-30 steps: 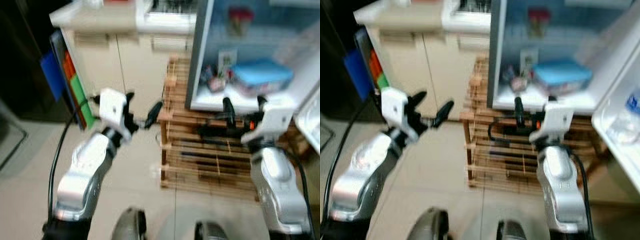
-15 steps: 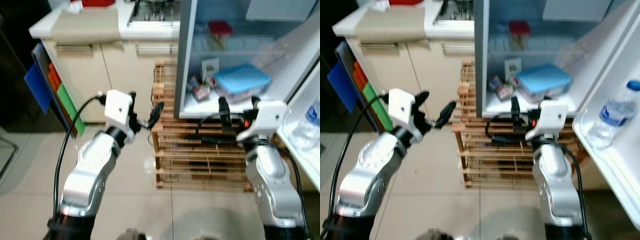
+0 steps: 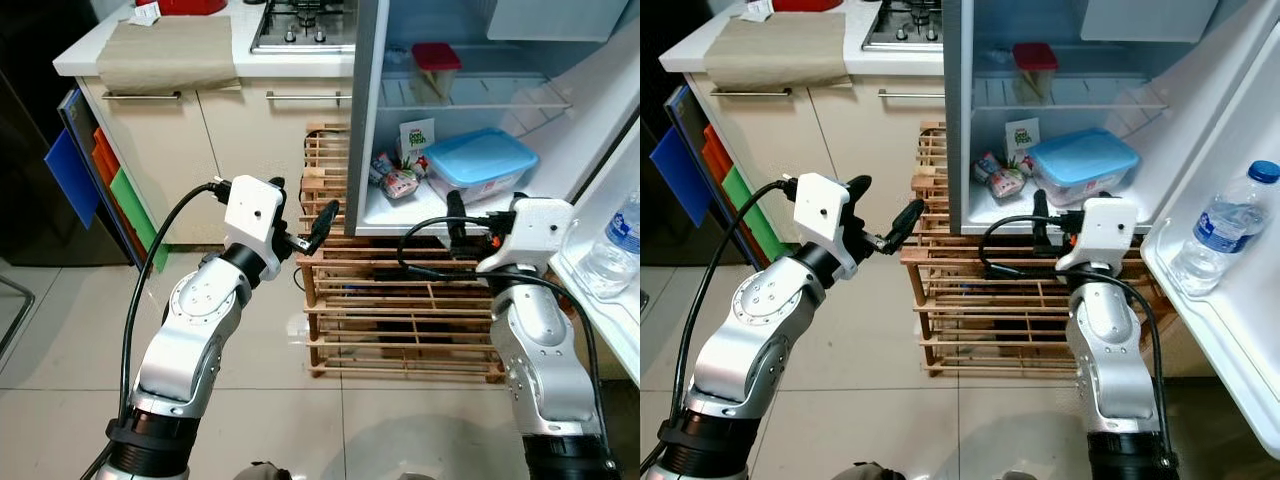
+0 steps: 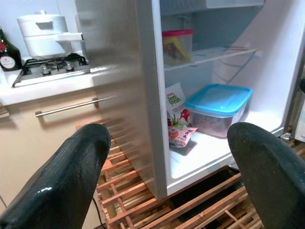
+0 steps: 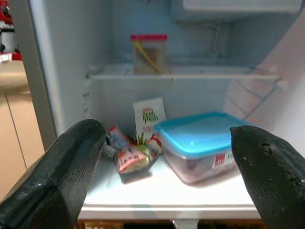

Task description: Restocking fridge

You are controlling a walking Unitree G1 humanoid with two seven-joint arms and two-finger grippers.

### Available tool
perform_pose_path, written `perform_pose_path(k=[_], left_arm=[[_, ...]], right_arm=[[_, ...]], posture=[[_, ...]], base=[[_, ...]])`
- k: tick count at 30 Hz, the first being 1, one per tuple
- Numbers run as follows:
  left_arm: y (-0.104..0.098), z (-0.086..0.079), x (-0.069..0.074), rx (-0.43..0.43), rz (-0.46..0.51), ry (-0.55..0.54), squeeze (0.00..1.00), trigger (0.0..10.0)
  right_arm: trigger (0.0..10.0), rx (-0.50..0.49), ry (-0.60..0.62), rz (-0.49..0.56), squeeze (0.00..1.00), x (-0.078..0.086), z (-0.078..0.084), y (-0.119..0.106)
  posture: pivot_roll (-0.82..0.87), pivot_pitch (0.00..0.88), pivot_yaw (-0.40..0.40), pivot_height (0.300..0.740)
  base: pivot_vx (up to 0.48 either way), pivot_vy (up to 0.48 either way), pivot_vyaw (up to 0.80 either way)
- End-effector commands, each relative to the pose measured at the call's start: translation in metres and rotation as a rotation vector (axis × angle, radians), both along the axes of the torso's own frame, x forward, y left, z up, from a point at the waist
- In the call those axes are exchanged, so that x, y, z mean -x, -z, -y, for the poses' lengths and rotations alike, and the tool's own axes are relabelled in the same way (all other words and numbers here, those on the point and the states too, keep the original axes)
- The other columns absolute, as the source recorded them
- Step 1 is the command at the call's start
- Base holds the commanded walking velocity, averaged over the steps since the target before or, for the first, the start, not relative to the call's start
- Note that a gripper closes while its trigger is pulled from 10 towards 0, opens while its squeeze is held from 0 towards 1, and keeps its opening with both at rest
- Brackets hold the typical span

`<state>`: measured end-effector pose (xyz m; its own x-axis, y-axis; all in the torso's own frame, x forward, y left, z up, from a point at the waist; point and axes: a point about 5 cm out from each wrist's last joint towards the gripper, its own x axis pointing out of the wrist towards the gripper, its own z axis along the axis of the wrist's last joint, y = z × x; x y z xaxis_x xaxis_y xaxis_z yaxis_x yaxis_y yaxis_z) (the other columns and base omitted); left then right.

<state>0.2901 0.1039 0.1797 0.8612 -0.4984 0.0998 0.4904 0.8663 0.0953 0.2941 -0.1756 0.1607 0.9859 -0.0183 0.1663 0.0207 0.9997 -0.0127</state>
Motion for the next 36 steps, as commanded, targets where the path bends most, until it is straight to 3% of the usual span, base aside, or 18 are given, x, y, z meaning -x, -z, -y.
perform_pose_path(k=[1, 6, 31, 36], left_arm=[[-0.001, 0.003, -0.001, 0.000, -0.003, 0.032, 0.00, 10.0], [-0.006, 0.007, 0.002, 0.000, 0.033, 0.083, 0.00, 10.0], [-0.020, 0.010, 0.007, 0.044, 0.100, 0.120, 0.00, 10.0], [-0.025, 0.009, 0.007, 0.047, 0.130, 0.099, 0.00, 10.0]], right_arm=[[10.0, -0.003, -0.019, 0.016, 0.00, -0.004, -0.004, -0.002], [10.0, -0.001, -0.043, 0.019, 0.00, -0.007, -0.010, -0.002], [10.0, 0.000, -0.104, 0.002, 0.00, -0.012, -0.019, 0.003], [10.0, -0.034, -0.127, -0.034, 0.00, -0.014, -0.023, 0.007]], posture=[[-0.15, 0.000, 0.054, 0.740], [-0.14, 0.000, 0.053, 0.740], [-0.14, 0.000, 0.052, 0.740], [-0.13, 0.000, 0.050, 0.740]], base=[[0.281, 0.000, 0.00], [0.400, 0.000, 0.00], [0.480, 0.000, 0.00], [0.000, 0.000, 0.00]])
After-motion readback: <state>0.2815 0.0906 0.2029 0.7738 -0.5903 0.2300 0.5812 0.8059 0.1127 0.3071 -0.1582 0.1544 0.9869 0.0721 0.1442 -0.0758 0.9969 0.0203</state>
